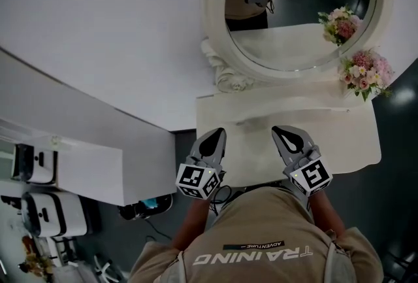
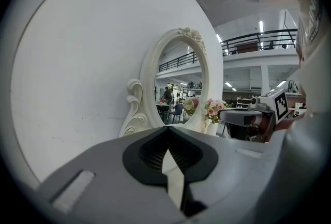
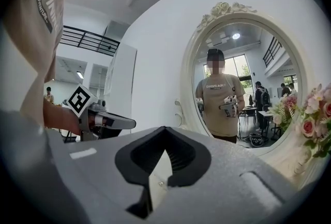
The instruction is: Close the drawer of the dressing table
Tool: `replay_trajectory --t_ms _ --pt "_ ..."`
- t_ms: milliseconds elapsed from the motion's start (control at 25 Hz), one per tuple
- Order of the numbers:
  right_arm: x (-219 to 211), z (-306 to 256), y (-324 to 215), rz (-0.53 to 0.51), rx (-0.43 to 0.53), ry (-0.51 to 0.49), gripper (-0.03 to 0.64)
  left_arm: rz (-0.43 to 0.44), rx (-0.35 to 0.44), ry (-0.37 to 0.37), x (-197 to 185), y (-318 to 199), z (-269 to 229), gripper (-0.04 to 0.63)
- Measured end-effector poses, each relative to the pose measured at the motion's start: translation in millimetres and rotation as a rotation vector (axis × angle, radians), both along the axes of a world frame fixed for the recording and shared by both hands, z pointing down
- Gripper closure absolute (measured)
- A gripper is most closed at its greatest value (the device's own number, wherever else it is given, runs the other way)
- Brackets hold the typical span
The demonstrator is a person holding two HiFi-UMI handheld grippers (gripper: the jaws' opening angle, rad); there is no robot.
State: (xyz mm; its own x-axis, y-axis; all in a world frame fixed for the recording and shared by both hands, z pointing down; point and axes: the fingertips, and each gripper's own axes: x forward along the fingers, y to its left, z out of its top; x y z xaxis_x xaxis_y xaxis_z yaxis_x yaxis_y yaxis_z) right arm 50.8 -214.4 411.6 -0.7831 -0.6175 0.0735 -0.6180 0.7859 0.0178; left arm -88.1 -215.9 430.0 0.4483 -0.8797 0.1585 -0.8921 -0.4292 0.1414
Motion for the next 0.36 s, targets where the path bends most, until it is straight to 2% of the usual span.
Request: replay_trajectory --t_ms 360 --pt "-2.1 -2.3 -4.0 -0.003 0.001 0.005 0.615 0.000 -0.008 -0.006 -2.0 -4.3 3.8 0.577"
